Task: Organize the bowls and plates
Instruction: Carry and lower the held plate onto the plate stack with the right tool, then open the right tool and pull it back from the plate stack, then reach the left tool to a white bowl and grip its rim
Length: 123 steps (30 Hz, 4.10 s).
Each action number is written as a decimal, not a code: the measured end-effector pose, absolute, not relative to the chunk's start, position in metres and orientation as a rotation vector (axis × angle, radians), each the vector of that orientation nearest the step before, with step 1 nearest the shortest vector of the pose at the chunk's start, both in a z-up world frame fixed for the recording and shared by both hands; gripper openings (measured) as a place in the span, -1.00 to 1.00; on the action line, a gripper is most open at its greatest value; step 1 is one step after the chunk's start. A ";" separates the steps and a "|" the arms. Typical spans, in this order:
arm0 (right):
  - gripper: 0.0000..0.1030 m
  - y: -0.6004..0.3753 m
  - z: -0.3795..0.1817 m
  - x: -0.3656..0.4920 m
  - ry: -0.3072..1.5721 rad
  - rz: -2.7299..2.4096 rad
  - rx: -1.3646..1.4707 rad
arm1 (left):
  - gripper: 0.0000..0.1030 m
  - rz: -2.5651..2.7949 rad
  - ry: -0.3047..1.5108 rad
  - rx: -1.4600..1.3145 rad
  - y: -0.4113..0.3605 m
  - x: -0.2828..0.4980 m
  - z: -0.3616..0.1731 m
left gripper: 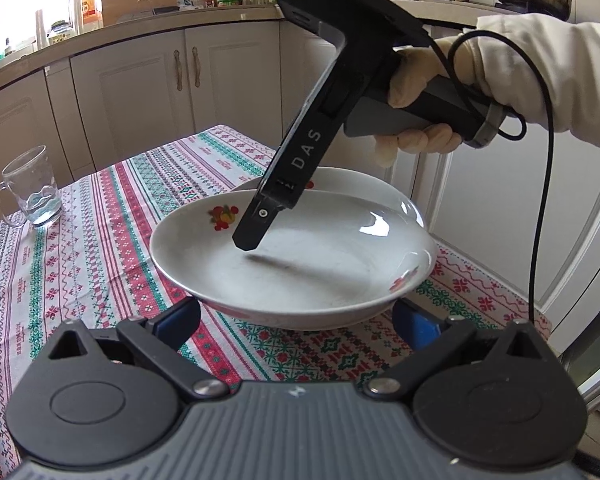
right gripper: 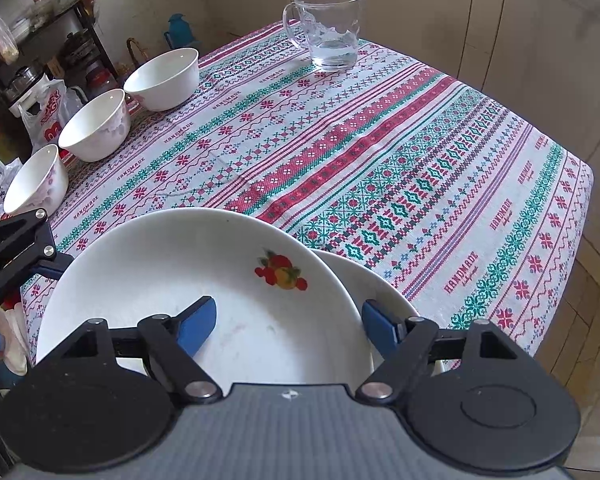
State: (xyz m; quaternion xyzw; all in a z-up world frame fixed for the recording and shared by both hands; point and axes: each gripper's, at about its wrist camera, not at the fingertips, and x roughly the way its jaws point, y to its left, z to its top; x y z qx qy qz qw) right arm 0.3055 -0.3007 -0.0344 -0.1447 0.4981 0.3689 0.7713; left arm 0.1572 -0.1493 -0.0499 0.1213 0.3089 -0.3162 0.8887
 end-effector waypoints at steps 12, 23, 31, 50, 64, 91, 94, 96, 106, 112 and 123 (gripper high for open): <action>0.77 -0.325 -0.031 0.284 1.065 0.764 -0.251 | 0.97 -0.690 0.604 0.321 -0.143 0.154 -0.042; 0.75 -0.359 -0.041 0.272 1.075 0.769 -0.069 | 0.98 -0.701 0.602 0.374 -0.144 0.158 -0.043; 0.74 -0.372 -0.039 0.272 1.053 0.753 -0.038 | 0.98 -0.713 0.613 0.410 -0.151 0.168 -0.049; 0.77 -0.357 -0.031 0.262 1.061 0.639 -0.198 | 0.99 -0.750 0.591 0.430 -0.149 0.165 -0.051; 0.91 -0.360 -0.022 0.261 1.059 0.613 -0.199 | 1.00 -0.769 0.634 0.367 -0.154 0.180 -0.057; 1.00 -0.268 0.012 0.145 0.695 0.487 -0.328 | 0.99 -0.458 0.552 0.244 -0.065 0.117 -0.008; 1.00 -0.240 0.011 0.120 0.624 0.502 -0.376 | 0.99 -0.399 0.557 0.228 -0.041 0.108 -0.007; 1.00 -0.224 0.010 0.107 0.595 0.514 -0.395 | 0.99 -0.356 0.560 0.220 -0.025 0.101 -0.006; 1.00 -0.144 -0.014 0.079 0.629 0.673 -0.396 | 0.99 -0.193 0.589 0.178 0.055 0.077 -0.014; 1.00 -0.105 -0.027 0.084 0.651 0.752 -0.372 | 0.99 -0.140 0.630 0.175 0.097 0.082 -0.029; 0.99 -0.054 -0.048 0.097 0.691 0.862 -0.397 | 0.73 -0.248 0.740 0.026 0.133 0.111 -0.047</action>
